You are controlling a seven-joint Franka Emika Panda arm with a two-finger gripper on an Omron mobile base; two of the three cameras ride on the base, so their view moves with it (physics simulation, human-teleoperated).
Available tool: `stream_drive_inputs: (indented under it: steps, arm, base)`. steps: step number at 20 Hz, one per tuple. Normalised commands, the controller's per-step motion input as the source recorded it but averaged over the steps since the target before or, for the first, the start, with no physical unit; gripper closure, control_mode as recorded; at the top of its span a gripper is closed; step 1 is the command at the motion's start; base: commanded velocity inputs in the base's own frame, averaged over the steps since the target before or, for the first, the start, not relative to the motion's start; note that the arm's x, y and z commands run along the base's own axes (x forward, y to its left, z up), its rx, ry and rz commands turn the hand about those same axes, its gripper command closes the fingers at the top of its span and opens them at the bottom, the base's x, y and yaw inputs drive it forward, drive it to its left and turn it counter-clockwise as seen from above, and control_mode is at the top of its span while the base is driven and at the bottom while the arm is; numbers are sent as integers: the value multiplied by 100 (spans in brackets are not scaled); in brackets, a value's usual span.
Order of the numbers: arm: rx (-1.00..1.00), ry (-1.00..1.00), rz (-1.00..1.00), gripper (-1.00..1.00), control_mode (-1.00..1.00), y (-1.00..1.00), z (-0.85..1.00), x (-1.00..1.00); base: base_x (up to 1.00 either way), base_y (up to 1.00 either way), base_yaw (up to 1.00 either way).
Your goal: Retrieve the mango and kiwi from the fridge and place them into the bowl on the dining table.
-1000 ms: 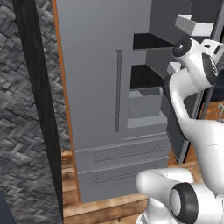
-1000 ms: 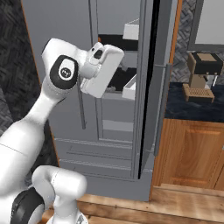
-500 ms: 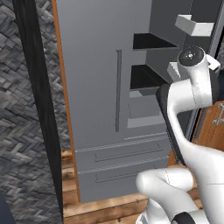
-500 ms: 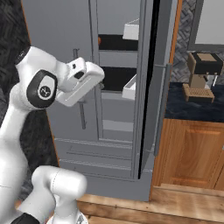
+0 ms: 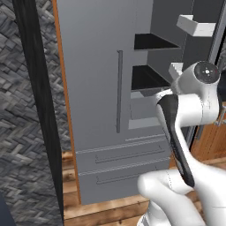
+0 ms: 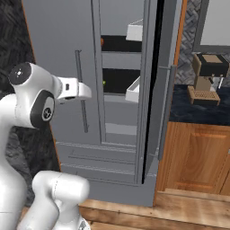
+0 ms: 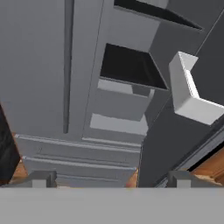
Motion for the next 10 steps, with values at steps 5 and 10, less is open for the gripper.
stream_drive_inputs:
  steps: [5,10]
  arm:
    - [29,-1,7,-100,-100,74,0,38]
    - [12,0,5,-100,-100,45,0,72]
  base:
    - [0,0,0]
    - [0,0,0]
